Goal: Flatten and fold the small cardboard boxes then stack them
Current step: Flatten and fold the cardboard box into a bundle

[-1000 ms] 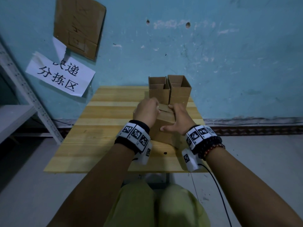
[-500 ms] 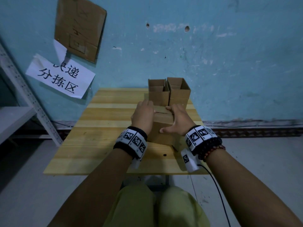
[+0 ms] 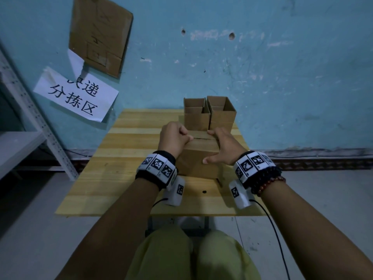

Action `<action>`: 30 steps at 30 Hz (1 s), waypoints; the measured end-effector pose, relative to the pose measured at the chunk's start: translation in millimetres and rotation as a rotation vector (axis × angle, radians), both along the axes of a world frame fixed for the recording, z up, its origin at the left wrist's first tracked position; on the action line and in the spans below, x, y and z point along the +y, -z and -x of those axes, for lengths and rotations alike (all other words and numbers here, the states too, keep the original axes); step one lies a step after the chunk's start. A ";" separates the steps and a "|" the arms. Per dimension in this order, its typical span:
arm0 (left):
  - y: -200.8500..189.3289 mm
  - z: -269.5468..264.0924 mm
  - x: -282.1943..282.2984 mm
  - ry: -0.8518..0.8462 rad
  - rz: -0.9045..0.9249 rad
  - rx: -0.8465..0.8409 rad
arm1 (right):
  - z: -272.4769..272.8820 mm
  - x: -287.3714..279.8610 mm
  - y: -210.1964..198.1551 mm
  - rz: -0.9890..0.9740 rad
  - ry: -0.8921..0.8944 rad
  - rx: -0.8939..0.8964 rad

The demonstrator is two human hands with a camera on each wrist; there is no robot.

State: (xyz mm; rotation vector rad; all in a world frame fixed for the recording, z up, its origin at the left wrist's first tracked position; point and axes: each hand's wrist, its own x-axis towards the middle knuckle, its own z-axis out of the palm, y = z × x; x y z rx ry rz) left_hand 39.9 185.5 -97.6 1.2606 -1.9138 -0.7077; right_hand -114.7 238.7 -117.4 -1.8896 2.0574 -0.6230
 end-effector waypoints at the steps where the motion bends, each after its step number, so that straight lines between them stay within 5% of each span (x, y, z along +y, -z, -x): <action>1: 1.3 1.0 1.7 -0.001 0.017 -0.017 | -0.5 -0.8 -0.9 -0.017 0.002 0.009; 11: 0.5 2.7 0.3 0.086 0.113 -0.104 | -21.7 -11.9 -5.8 -0.106 0.060 0.384; 21: -4.0 4.5 4.9 0.118 0.109 -0.176 | -35.9 -10.9 -7.5 -0.032 0.083 0.374; 27: -9.5 4.4 3.0 0.052 -0.071 -0.087 | -40.1 -8.8 -9.4 -0.017 0.074 0.364; 30: -13.3 6.8 7.8 0.001 -0.026 -0.250 | -40.4 -9.6 -9.6 -0.003 0.087 0.345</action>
